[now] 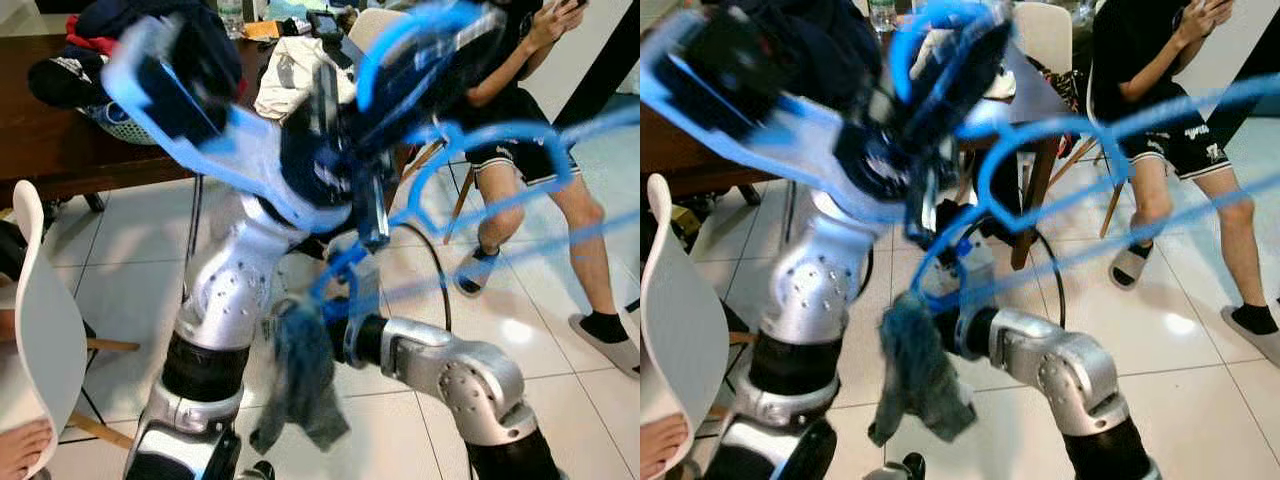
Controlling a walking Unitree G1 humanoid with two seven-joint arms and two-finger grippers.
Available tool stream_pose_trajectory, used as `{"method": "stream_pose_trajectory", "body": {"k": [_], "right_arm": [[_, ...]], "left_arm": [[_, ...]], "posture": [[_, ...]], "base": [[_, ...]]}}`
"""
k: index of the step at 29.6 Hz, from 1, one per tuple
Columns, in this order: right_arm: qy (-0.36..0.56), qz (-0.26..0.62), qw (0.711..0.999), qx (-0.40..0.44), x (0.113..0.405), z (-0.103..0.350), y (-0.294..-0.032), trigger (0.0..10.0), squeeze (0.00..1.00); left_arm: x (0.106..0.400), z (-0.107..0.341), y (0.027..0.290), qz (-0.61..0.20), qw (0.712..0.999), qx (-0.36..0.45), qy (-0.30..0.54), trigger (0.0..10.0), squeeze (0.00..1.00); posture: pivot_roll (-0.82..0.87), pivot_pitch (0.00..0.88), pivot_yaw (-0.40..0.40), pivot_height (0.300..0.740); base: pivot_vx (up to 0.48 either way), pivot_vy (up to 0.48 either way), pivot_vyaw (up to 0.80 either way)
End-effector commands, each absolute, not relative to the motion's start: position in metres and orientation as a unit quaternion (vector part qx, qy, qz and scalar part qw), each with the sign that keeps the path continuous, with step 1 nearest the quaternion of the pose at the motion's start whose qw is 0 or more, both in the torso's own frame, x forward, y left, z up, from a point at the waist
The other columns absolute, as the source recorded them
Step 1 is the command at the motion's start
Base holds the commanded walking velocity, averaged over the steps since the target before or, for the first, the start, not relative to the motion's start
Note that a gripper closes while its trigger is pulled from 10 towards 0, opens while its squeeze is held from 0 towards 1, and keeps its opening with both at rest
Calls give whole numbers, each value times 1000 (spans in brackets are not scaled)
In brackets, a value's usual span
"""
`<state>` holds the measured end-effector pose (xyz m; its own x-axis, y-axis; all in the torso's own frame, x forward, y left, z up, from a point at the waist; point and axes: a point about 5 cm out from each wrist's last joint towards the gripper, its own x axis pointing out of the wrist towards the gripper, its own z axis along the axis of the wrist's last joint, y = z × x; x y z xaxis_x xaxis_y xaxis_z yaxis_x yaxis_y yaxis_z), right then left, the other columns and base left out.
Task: Hang hanger
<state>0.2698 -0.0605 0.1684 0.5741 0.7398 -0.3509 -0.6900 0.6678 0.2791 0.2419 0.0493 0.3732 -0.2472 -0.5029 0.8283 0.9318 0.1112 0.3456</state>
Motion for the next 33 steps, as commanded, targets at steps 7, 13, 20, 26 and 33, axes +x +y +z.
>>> {"method": "stream_pose_trajectory", "body": {"k": [7, 13, 20, 26, 33], "right_arm": [[251, 418, 873, 6, 263, 155, -53, 10000, 0], [249, 440, 863, -10, 259, 155, -50, 10000, 0], [219, 473, 853, -14, 258, 165, -48, 10000, 0], [171, 382, 908, -4, 290, 180, -81, 10000, 0], [163, 376, 912, 10, 293, 185, -88, 10000, 0]], "left_arm": [[271, 388, 58, -522, 651, -164, -526, 10000, 0], [307, 393, 75, -395, 735, -63, -548, 10000, 0], [329, 398, 94, -296, 770, 77, -560, 10000, 0], [336, 395, 91, -275, 767, 119, -567, 10000, 0], [338, 393, 90, -262, 765, 132, -574, 10000, 0]], "posture": [[29, 140, -34, 740], [29, 131, -34, 740], [27, 111, -29, 740], [18, 101, -27, 740], [18, 99, -28, 740]], "base": [[0, 0, 0], [0, 0, 0], [0, 0, 0], [0, 0, 0], [0, 0, -457]]}}
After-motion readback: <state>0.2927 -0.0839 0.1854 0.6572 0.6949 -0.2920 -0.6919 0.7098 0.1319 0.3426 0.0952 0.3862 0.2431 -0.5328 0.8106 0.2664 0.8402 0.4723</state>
